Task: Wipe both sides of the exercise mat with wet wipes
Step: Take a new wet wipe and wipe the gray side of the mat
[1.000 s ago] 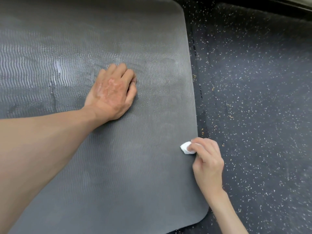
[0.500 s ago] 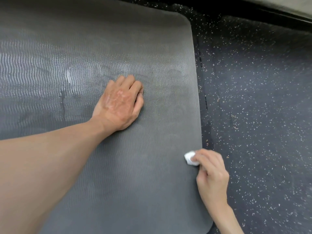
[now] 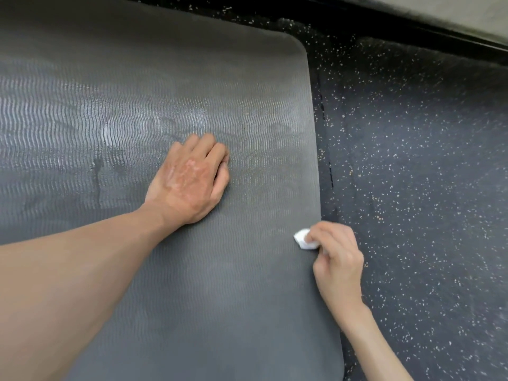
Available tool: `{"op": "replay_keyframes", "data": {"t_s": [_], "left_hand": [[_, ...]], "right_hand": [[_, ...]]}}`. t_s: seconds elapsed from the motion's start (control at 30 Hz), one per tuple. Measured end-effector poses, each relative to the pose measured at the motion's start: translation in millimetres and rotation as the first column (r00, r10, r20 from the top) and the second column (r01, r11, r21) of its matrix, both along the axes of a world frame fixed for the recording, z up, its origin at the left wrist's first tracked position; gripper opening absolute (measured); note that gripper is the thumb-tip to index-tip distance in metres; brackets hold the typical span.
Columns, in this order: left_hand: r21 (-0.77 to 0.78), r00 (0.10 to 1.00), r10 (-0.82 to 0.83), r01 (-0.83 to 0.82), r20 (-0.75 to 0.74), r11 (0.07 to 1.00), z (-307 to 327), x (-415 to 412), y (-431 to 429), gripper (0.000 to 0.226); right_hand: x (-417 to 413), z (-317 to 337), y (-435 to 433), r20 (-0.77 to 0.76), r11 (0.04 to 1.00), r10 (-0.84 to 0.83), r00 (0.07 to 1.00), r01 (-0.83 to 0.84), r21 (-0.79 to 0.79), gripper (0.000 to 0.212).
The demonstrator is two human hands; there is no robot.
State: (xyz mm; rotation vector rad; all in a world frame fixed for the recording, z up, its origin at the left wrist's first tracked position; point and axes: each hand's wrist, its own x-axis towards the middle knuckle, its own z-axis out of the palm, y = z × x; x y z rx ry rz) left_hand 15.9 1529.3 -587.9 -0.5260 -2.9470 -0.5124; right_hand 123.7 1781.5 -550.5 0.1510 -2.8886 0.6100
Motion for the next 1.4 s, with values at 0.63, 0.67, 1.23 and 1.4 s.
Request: {"op": "replay_keyframes", "data": {"t_s": [0.63, 0.67, 1.23, 1.4], "left_hand": [[0.003, 0.999, -0.004, 0.004, 0.032, 1.000, 4, -1, 0, 0.024], [-0.007, 0.999, 0.002, -0.001, 0.033, 1.000, 4, -1, 0, 0.024], [-0.016, 0.999, 0.005, -0.005, 0.043, 1.000, 5, -1, 0, 0.026], [-0.007, 0.999, 0.008, -0.007, 0.038, 1.000, 5, -1, 0, 0.025]], "right_hand": [[-135, -13, -16, -0.030, 0.999, -0.045, 0.999, 0.045, 0.003, 0.033], [-121, -14, -13, -0.039, 0.999, -0.034, 0.999, 0.034, 0.012, 0.033], [-191, -14, -15, -0.049, 0.996, 0.064, 0.997, -0.060, 0.063, 0.030], [-265, -16, -33, -0.030, 0.998, -0.062, 0.998, 0.061, -0.008, 0.038]]}}
